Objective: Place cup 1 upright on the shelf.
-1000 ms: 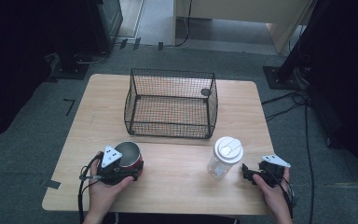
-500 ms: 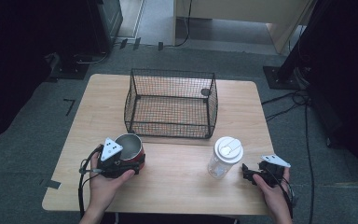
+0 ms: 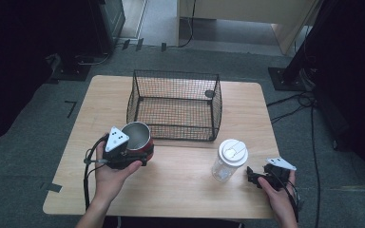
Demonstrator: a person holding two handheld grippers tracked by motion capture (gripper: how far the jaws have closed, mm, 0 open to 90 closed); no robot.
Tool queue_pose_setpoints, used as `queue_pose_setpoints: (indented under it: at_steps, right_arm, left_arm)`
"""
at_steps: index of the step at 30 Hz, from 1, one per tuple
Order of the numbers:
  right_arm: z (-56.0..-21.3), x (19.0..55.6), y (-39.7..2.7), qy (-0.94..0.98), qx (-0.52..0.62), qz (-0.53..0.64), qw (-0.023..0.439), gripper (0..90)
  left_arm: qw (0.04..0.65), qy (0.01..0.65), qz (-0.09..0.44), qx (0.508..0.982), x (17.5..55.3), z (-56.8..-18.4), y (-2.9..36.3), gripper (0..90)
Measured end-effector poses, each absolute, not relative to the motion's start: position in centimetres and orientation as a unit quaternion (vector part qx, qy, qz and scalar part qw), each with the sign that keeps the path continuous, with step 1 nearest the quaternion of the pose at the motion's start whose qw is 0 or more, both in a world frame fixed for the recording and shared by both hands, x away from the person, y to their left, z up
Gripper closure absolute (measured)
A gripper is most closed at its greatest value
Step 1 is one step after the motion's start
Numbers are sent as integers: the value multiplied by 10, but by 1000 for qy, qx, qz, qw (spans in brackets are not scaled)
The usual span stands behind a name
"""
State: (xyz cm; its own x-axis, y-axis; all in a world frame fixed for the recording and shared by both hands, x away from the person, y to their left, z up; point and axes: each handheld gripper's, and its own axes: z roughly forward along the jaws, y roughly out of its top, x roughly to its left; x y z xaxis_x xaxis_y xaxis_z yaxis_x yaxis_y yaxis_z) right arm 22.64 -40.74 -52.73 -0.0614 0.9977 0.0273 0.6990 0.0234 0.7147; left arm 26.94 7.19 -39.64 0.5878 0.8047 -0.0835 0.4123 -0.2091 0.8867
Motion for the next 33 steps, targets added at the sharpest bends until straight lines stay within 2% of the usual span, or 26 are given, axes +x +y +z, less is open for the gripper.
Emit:
queue_pose_setpoints:
  at_steps: [17, 33]
  right_arm:
    - [-527, 226, -407, 667, 636, 291, 256, 4]
    - [-527, 226, -407, 667, 636, 291, 256, 4]
  left_arm:
    - [501, 395, 218, 738, 297, -362, 62, 69]
    - [508, 403, 222, 728, 329, -361, 47, 69]
